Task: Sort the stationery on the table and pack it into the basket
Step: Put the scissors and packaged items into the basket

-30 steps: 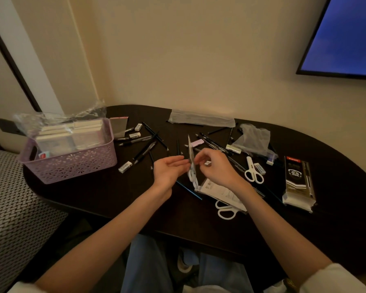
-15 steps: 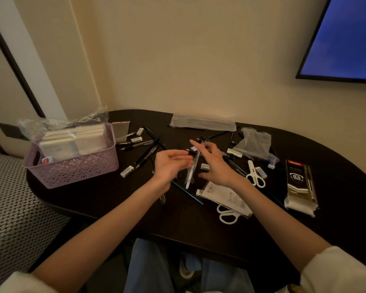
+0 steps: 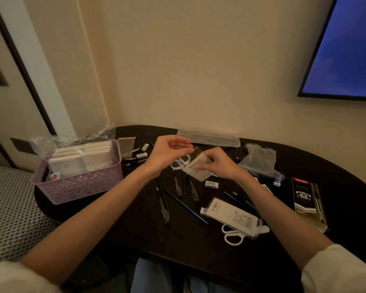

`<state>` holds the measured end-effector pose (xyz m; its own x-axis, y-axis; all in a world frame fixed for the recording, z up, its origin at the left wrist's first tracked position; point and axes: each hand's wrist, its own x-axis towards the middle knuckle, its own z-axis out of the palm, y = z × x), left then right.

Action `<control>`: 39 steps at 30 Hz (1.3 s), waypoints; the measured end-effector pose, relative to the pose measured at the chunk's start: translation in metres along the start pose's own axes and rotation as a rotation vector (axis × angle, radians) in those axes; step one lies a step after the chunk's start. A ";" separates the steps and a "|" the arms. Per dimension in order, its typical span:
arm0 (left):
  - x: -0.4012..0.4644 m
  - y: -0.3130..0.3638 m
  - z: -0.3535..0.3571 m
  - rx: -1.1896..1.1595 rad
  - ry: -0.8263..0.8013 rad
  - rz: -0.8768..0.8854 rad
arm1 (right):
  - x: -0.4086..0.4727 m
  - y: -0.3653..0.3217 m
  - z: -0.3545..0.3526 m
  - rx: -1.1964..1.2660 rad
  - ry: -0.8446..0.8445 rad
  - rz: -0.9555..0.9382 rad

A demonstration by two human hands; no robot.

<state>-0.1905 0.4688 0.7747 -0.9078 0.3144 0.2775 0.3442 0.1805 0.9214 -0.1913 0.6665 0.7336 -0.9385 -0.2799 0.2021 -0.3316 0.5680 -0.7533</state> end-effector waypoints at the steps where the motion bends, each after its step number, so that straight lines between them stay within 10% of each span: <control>1: 0.002 0.003 -0.004 0.023 -0.016 -0.012 | 0.000 -0.002 0.000 0.035 -0.015 0.005; 20: 0.009 0.007 -0.010 0.196 -0.225 -0.224 | -0.015 -0.008 0.027 0.537 -0.209 0.225; 39: -0.002 -0.018 -0.009 -0.196 -0.062 -0.250 | -0.035 -0.007 0.036 0.685 0.023 0.243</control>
<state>-0.1973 0.4568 0.7604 -0.9400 0.3402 0.0243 0.0542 0.0788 0.9954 -0.1528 0.6444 0.7088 -0.9823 -0.1869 -0.0139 0.0147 -0.0025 -0.9999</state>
